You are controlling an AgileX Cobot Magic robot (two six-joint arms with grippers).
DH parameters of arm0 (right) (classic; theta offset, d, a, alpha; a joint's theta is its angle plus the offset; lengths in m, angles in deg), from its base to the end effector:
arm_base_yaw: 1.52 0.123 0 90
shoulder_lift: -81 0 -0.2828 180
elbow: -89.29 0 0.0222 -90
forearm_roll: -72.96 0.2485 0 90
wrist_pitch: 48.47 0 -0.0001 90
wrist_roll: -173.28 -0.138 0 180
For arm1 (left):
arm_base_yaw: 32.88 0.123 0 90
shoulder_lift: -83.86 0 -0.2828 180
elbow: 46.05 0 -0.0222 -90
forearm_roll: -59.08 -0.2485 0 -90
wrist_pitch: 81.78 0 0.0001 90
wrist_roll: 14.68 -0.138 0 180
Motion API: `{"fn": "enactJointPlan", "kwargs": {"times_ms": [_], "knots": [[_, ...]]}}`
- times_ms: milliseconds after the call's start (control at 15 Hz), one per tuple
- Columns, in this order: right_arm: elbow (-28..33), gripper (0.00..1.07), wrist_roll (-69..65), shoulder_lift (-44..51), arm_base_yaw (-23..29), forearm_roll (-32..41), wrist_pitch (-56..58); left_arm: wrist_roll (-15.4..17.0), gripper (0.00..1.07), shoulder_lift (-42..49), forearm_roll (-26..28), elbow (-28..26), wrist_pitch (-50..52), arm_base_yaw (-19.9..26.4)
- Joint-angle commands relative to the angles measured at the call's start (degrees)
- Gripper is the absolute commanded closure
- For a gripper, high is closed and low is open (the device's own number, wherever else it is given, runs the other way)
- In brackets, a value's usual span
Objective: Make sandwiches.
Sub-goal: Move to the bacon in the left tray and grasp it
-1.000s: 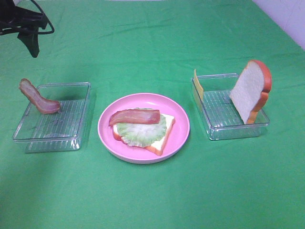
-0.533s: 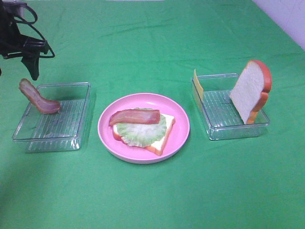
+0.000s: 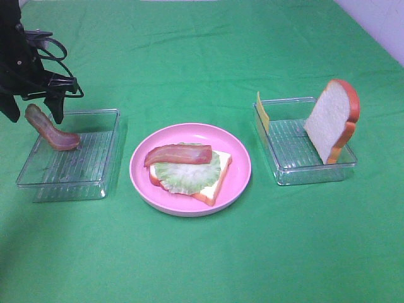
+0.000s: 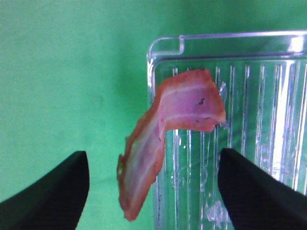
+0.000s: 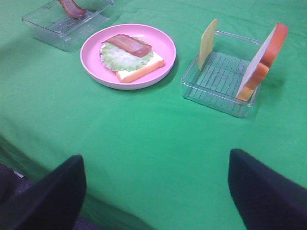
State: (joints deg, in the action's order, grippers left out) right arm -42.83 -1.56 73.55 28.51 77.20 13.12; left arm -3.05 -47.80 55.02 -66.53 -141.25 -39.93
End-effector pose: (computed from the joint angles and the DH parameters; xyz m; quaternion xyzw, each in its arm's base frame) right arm 0.0251 0.0249 0.2570 -0.2594 0.8112 0.1486 0.5025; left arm 0.4478 -0.0469 0.1293 -0.0244 0.9959 0.0182 0.0855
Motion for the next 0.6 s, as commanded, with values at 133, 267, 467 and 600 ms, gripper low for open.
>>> {"fn": "enactJointPlan", "kwargs": {"times_ms": [133, 267, 467, 600], "knots": [[0.3, 0.31, 0.4, 0.7, 0.1, 0.0, -0.7, 0.7, 0.45, -0.2, -0.1, -0.1, 1.4, 0.1], [0.3, 0.31, 0.4, 0.7, 0.1, 0.0, -0.7, 0.7, 0.47, -0.2, -0.1, -0.1, 1.4, 0.1], [0.3, 0.31, 0.4, 0.7, 0.1, 0.0, -0.7, 0.7, 0.47, -0.9, -0.1, -0.1, 0.6, 0.1], [0.3, 0.31, 0.4, 0.7, 0.1, 0.0, -0.7, 0.7, 0.48, -2.1, -0.1, -0.1, -0.4, 0.1]]}}
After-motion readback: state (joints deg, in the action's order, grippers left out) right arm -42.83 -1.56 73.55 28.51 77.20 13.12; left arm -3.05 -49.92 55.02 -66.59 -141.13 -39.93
